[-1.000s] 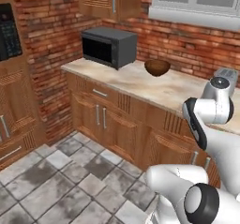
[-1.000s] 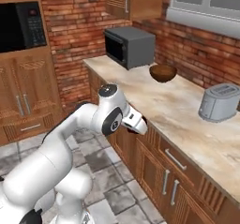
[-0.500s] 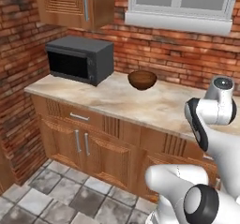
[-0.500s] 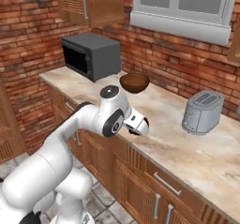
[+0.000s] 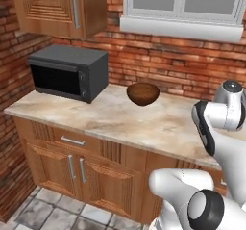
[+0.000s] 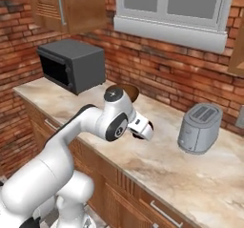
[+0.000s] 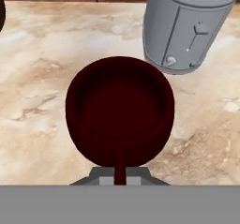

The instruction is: Clear the mugs and bowl far away from the sink.

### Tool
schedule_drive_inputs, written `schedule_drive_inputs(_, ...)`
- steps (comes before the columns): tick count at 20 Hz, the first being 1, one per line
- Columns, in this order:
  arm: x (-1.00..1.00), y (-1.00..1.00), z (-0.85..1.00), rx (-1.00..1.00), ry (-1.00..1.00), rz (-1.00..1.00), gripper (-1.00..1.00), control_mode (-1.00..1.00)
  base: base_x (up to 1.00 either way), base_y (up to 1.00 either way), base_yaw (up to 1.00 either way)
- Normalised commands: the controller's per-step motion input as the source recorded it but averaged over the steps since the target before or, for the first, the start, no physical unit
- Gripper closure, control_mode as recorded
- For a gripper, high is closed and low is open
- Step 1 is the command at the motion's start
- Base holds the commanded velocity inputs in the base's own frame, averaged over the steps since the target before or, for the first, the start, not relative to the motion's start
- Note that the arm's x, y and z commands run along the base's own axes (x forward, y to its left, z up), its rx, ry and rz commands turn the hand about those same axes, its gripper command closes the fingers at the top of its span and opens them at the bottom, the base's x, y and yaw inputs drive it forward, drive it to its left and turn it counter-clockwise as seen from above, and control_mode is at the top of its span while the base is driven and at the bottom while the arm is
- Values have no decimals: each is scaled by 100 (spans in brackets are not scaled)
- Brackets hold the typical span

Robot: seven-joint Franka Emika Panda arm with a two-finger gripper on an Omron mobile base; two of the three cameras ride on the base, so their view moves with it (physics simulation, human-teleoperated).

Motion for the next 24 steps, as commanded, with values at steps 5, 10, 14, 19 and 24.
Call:
schedule_drive_inputs(5, 0, 0, 0, 0, 0, 0, 100, 100, 37, 20, -4)
schedule_drive_inputs(10, 0, 0, 0, 0, 0, 0, 100, 100, 34, 46, 0)
schedule_drive_inputs(14, 0, 0, 0, 0, 0, 0, 100, 100, 41, 52, 0)
schedule_drive_inputs(19, 0, 0, 0, 0, 0, 0, 100, 100, 42, 10, 0)
schedule_drive_inputs(24, 0, 0, 0, 0, 0, 0, 100, 100, 19, -21, 2)
